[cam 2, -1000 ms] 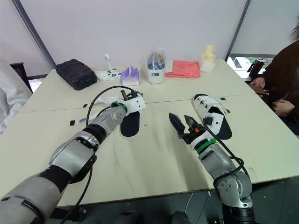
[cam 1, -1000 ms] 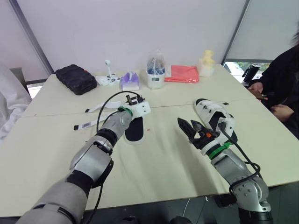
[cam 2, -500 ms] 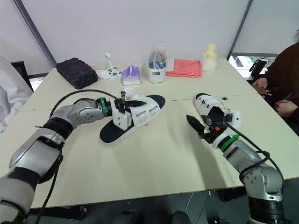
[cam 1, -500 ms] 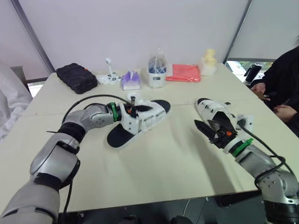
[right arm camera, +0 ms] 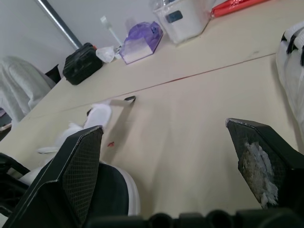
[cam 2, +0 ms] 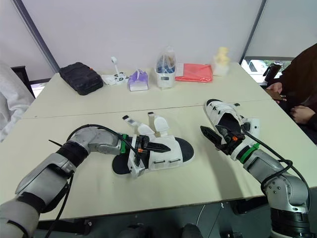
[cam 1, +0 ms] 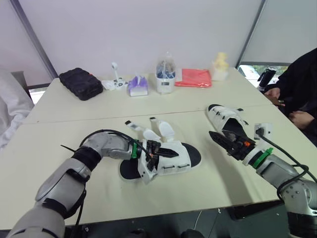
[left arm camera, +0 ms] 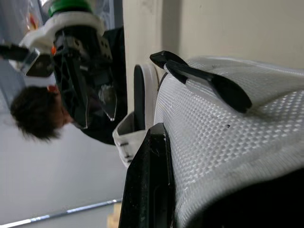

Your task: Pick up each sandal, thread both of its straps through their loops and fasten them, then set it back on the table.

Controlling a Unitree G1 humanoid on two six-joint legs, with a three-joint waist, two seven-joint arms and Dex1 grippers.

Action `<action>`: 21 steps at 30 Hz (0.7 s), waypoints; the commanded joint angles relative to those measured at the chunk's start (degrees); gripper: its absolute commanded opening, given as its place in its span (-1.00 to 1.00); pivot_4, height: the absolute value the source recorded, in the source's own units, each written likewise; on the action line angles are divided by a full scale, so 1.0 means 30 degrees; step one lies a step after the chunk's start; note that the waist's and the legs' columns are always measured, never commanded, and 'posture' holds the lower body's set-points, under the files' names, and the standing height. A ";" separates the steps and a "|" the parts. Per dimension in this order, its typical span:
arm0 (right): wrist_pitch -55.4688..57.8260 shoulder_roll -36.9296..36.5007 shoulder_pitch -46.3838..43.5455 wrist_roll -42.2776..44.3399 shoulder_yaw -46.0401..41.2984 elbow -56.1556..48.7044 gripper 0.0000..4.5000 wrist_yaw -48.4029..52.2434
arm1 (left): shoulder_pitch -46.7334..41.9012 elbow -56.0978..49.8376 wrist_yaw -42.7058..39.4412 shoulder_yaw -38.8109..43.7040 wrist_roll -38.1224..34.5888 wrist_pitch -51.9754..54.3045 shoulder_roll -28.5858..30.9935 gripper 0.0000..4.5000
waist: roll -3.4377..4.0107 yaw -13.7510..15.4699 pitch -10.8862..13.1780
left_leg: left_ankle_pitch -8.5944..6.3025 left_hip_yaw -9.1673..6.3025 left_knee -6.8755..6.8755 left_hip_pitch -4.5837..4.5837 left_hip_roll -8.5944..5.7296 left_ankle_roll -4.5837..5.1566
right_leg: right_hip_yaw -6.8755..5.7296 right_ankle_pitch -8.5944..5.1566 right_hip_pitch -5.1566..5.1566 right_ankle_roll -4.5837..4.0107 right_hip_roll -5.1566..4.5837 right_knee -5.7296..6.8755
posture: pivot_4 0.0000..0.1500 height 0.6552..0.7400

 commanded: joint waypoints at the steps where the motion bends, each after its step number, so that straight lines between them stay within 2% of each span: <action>1: 0.0037 -0.0415 -0.0478 -0.0135 -0.0332 0.0012 1.00 0.0450 | -0.0863 0.0077 0.2719 -0.0939 0.1881 -0.0427 0.0388 -0.98 | 0.0000 -0.0007 0.0000 | -0.0001 0.0003 -0.0004 0.0015 0.0000 0.0001 | 0.0001 0.0000 0.0011 0.0000 0.0000 0.0001 | 1.00 1.00; 8: 0.0319 -0.0389 -0.0139 -0.0440 -0.0021 -0.0110 1.00 0.1070 | -0.1753 0.0994 0.6685 -0.3354 0.4308 -0.0298 0.0362 -0.98 | 0.0001 0.0010 -0.0001 | -0.0046 0.0004 -0.0009 0.0099 0.0001 0.0079 | -0.0001 0.0000 0.0098 0.0001 0.0000 0.0000 | 1.00 1.00; 11: 0.0316 -0.0429 0.0193 -0.0925 0.0370 -0.0231 1.00 0.1398 | -0.2025 0.2497 0.6425 -0.3433 0.3577 0.0133 -0.0088 -0.98 | 0.0003 0.0012 -0.0003 | -0.0047 0.0003 -0.0008 0.0115 0.0002 0.0081 | -0.0003 -0.0001 0.0112 0.0001 0.0002 0.0004 | 1.00 1.00; 15: 0.0209 -0.0519 0.0091 -0.1462 0.0693 0.0020 1.00 0.1854 | -0.2218 0.3848 0.5199 -0.3075 0.2033 0.0020 -0.0362 -0.32 | 0.0006 -0.0001 -0.0005 | -0.0056 0.0003 0.0011 0.0118 0.0002 0.0097 | -0.0005 0.0000 0.0118 0.0001 0.0003 0.0012 | 1.00 1.00; 19: 0.0161 -0.0930 -0.0103 -0.2239 0.1417 0.0369 1.00 0.2882 | -0.1678 0.3547 0.4173 -0.2823 0.0777 -0.0475 0.0064 0.58 | 0.0005 0.0017 -0.0005 | -0.0065 0.0001 0.0015 0.0118 0.0002 0.0112 | -0.0006 -0.0001 0.0119 0.0001 0.0002 0.0010 | 1.00 1.00; 21: 0.0073 -0.1197 -0.0244 -0.2617 0.1766 0.0562 1.00 0.3463 | -0.1396 0.3253 0.3544 -0.2516 -0.0043 -0.0524 0.0429 0.58 | 0.0005 0.0017 -0.0006 | -0.0065 0.0001 0.0016 0.0117 0.0001 0.0111 | -0.0006 0.0000 0.0121 0.0001 0.0000 0.0007 | 1.00 1.00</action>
